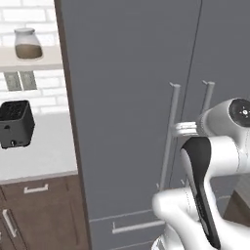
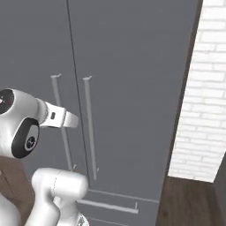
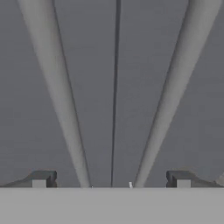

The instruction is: Navigate to the fridge.

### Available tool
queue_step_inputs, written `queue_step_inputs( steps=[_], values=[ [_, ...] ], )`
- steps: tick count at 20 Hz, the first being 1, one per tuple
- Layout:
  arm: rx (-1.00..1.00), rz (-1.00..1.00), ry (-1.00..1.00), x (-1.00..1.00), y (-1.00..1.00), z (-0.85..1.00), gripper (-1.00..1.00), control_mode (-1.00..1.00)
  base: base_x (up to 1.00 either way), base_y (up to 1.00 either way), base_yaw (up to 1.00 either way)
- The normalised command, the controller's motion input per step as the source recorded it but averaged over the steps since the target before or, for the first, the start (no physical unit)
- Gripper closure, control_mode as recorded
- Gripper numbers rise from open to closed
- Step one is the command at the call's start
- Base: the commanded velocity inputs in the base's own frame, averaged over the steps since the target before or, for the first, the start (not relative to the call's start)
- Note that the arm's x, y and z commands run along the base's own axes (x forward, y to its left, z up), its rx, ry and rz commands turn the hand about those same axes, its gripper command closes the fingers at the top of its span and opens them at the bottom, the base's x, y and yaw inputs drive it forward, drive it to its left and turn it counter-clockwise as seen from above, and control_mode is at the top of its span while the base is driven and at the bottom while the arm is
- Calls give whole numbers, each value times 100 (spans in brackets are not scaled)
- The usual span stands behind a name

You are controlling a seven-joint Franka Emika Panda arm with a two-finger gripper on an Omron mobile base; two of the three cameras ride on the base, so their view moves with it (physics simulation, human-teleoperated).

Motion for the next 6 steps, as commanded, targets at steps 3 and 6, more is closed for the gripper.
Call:
queue_step_inputs(
  steps=[3,6],
  values=[
    [0,0,0,0,0,0,-100,100,100,-55,57],
    [0,0,0,0,0,0,-100,100,69,-98,40]
  ],
)
